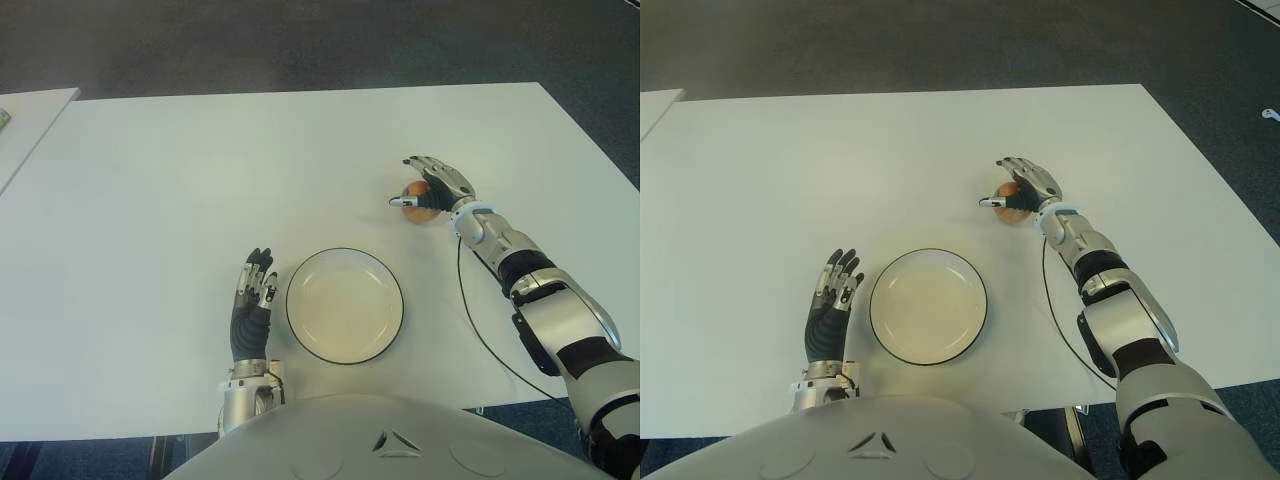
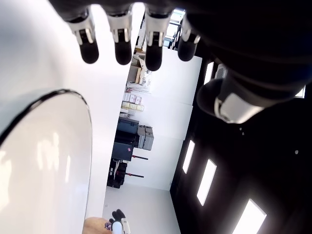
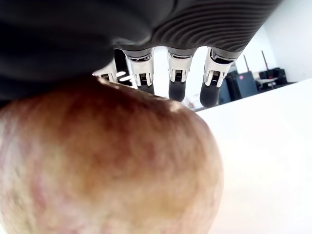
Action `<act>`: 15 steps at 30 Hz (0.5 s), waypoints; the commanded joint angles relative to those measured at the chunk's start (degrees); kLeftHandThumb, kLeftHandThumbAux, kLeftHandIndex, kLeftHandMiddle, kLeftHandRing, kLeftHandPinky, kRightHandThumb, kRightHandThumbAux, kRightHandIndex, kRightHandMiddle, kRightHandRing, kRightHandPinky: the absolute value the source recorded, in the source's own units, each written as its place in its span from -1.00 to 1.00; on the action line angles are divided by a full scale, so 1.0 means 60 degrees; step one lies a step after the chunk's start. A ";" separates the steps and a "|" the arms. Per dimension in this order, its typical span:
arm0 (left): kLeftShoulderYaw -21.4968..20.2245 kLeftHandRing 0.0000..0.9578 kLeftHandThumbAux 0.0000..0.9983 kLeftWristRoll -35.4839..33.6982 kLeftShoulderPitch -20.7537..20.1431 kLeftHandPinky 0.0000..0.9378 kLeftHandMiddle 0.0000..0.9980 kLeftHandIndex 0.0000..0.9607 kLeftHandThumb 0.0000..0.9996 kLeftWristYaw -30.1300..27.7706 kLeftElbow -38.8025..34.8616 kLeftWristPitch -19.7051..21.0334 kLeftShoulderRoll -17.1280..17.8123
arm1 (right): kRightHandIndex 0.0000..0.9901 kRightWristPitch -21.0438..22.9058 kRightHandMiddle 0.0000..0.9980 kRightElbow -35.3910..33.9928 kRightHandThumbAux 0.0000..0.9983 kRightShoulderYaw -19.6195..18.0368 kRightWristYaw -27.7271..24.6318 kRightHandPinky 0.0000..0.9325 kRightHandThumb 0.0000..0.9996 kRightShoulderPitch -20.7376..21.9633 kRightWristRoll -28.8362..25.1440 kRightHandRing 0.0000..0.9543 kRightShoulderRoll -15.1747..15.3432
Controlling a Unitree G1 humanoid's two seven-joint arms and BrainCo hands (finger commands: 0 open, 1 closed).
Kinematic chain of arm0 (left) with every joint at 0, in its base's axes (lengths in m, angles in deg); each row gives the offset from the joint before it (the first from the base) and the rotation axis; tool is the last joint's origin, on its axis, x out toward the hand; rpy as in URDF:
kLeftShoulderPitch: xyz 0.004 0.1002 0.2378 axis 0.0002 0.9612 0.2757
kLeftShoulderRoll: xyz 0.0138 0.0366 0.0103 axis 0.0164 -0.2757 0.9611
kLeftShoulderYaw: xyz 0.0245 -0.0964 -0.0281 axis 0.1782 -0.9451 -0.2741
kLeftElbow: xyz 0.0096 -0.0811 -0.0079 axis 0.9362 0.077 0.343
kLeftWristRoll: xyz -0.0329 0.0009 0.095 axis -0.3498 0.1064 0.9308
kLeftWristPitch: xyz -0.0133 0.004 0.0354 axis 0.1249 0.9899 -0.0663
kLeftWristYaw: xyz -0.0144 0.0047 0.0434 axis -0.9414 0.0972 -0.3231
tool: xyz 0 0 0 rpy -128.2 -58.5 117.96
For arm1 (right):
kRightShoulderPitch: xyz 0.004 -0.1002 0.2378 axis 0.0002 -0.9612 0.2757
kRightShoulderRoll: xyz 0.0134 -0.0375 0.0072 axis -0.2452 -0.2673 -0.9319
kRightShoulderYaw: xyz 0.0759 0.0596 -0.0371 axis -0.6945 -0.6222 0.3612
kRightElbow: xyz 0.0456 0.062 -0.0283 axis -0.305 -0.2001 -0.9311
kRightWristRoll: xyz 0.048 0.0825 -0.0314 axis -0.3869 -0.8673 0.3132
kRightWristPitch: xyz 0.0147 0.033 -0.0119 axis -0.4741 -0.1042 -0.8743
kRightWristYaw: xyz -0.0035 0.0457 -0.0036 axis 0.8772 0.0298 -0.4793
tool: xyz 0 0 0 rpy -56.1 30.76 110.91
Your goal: Put the apples into the plate.
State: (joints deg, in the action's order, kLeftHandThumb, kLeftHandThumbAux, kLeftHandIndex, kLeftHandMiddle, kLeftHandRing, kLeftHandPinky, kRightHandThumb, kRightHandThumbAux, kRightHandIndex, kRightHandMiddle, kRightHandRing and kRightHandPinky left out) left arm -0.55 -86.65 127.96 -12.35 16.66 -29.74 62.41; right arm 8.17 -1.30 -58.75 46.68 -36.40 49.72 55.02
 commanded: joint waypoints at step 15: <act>0.0388 -0.83 0.03 0.0230 -0.0051 -0.85 -0.78 -0.79 -0.66 0.0017 -0.0084 -0.0230 -0.0742 | -1.00 0.0816 -0.96 0.0865 -0.27 -0.0297 0.0127 -1.00 -0.74 -0.0627 -0.0550 -1.00 -0.0207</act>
State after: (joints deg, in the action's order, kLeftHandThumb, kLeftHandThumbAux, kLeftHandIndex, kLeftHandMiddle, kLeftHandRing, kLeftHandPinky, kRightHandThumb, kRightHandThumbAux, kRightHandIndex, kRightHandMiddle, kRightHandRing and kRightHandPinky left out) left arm -0.56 -84.41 127.93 -11.93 16.55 -30.87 62.48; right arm 10.88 1.91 -61.60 48.50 -37.56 45.51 55.02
